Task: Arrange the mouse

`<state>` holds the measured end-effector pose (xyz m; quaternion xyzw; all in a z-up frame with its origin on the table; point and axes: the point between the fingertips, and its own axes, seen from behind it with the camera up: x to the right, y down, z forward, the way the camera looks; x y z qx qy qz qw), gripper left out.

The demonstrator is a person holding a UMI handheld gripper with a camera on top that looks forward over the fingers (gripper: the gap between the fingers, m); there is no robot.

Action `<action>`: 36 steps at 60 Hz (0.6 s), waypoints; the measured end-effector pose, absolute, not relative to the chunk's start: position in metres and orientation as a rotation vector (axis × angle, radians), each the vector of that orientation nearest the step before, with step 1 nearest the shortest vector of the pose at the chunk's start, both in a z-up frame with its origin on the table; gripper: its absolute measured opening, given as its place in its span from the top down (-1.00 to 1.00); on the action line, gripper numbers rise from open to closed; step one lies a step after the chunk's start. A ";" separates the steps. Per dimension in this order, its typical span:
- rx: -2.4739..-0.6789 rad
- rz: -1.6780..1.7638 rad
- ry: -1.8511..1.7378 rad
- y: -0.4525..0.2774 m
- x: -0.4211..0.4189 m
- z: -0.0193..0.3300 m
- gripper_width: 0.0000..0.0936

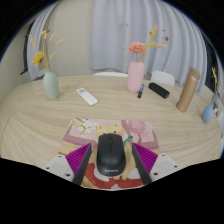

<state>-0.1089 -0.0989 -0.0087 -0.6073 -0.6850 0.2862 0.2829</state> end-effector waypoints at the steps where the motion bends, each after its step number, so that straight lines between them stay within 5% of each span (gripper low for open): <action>1: -1.624 0.765 -1.838 -0.098 -0.108 -0.007 -0.87; 21: -1.678 0.812 -1.850 -0.044 0.024 0.076 -0.82; 36: -1.700 0.716 -1.803 0.030 0.162 0.095 -0.85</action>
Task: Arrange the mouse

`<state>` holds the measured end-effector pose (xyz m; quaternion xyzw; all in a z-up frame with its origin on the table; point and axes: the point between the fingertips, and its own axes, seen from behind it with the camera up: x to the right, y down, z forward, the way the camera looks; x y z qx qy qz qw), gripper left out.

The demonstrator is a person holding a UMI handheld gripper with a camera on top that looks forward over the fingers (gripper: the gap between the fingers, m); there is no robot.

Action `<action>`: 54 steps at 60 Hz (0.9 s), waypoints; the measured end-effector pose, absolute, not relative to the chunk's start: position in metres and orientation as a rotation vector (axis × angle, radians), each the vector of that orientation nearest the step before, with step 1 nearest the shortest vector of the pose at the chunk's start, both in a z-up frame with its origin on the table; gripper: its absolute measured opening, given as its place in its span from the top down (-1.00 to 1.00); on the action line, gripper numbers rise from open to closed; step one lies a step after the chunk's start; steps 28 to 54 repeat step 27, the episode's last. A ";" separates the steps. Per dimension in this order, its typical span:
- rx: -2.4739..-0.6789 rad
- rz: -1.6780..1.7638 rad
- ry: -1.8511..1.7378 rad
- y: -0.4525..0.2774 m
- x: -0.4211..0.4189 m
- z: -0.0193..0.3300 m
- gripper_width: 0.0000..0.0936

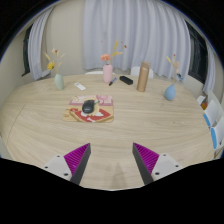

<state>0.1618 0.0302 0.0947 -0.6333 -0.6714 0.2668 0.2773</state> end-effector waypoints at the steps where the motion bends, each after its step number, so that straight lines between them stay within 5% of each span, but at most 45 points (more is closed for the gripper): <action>1: -1.705 0.712 -1.796 0.034 0.168 0.095 -0.85; 54: -1.778 0.627 -1.703 0.080 0.236 0.088 -0.84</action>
